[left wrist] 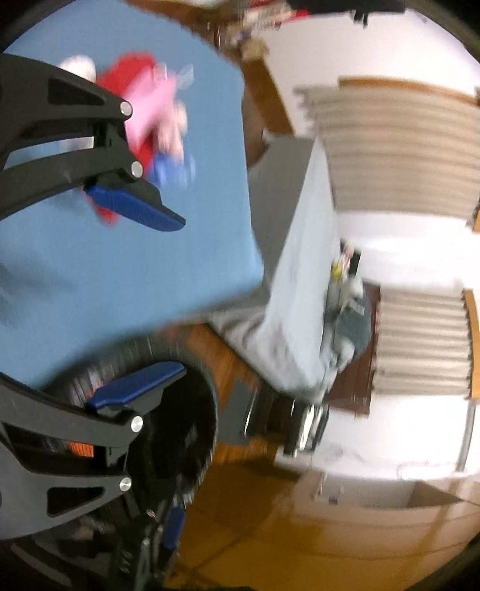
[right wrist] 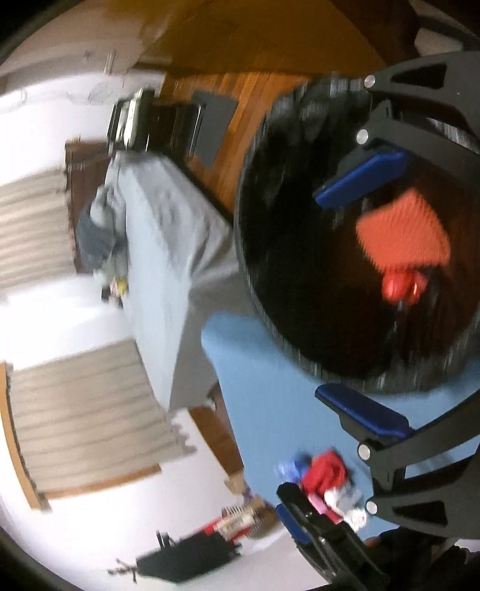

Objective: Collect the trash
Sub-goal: 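Open both tools to drop the bags into the bin, then grasp the white tissue ball with the left tool while the right tool grasps the pink mask, then move both tools over the bin and open them to drop the tissue and mask, then grasp the pink rolled sock with the left tool, then grasp the red cloth with the right tool while the left tool holds the pink sock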

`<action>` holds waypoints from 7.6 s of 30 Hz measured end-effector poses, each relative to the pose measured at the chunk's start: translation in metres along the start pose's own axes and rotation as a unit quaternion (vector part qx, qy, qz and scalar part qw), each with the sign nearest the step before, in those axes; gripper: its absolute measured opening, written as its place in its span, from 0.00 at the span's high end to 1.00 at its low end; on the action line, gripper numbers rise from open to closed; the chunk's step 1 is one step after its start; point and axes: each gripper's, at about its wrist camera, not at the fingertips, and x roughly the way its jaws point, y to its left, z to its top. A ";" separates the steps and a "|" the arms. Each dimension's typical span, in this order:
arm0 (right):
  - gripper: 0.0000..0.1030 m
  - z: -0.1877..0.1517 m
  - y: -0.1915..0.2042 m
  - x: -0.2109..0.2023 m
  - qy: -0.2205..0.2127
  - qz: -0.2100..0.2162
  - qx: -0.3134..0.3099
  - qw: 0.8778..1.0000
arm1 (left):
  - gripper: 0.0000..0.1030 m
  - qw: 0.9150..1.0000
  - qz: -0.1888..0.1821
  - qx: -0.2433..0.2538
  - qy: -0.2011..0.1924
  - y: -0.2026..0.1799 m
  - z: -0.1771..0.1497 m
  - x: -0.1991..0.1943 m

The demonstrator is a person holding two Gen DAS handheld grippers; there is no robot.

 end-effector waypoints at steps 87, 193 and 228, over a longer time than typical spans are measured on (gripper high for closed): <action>0.72 -0.001 0.190 0.043 0.043 0.217 -0.121 0.968 | 0.72 0.986 0.119 -0.113 0.024 0.157 -0.018 -0.054; 0.06 0.032 0.149 0.145 0.035 0.089 -0.075 0.993 | 0.59 0.989 0.075 -0.105 0.068 0.174 -0.009 0.073; 0.33 -0.026 0.283 0.119 0.079 0.220 -0.174 0.957 | 0.59 0.973 0.182 -0.139 0.015 0.234 -0.033 -0.058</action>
